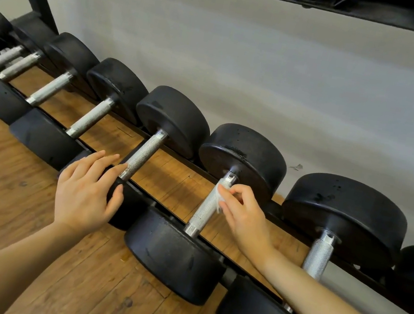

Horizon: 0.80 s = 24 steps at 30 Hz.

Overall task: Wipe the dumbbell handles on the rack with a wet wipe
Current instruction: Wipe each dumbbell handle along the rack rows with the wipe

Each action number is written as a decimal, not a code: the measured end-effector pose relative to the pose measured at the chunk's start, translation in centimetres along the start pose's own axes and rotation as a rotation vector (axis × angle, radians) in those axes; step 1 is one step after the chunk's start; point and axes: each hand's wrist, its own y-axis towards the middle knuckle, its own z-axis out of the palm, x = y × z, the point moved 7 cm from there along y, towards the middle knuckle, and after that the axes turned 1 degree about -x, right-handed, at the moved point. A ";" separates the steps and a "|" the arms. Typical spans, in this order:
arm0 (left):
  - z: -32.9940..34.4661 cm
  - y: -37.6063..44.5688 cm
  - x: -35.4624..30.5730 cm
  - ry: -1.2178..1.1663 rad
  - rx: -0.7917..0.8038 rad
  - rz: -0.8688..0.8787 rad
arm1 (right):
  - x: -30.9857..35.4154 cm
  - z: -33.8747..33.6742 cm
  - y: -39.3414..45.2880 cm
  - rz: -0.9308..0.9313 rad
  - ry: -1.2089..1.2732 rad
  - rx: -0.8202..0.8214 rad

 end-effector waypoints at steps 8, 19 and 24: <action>-0.2 0.0 -0.2 0.007 -0.017 0.007 | 0.2 0.3 -0.6 0.007 0.089 0.037; -0.2 0.0 -0.2 0.007 -0.018 0.007 | 1.0 1.6 -2.0 0.000 0.150 0.199; -0.2 0.0 -0.2 0.010 -0.006 -0.002 | 1.3 0.3 -1.2 -0.065 0.088 0.067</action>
